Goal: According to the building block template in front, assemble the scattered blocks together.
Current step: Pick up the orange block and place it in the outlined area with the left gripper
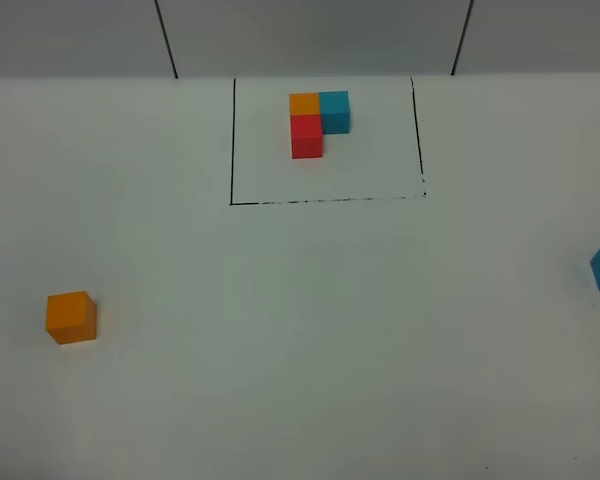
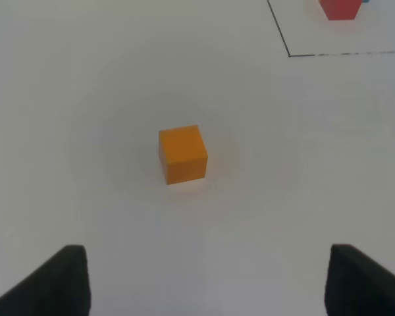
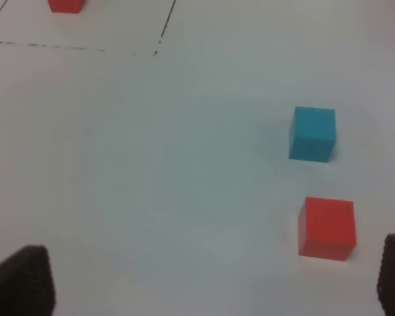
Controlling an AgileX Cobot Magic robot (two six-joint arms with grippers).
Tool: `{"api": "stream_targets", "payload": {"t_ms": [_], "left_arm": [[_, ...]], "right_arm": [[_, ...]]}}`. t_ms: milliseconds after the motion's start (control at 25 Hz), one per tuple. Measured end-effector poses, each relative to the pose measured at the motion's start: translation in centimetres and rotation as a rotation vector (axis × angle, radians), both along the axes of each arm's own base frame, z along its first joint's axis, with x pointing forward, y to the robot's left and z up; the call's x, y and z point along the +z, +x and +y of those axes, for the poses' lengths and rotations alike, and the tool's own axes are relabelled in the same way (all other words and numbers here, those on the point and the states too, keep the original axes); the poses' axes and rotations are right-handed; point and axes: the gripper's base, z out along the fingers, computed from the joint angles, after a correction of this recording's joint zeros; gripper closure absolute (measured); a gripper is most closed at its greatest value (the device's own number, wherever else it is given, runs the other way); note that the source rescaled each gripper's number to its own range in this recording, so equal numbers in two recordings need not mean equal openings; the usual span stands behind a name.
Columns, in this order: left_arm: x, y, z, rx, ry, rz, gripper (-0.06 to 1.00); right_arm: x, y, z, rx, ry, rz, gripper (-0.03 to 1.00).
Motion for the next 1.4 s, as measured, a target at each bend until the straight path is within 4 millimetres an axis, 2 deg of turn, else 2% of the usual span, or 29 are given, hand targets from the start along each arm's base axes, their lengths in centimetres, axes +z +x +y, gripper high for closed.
{"api": "stream_targets", "payload": {"t_ms": [1280, 1400], "left_arm": [[0.01, 0.01, 0.0, 0.0, 0.0, -0.001, 0.36], [0.47, 0.31, 0.0, 0.003, -0.002, -0.016, 0.32]], "right_arm": [[0.0, 0.0, 0.0, 0.0, 0.0, 0.0, -0.03], [0.0, 0.0, 0.0, 0.0, 0.0, 0.0, -0.03]]}}
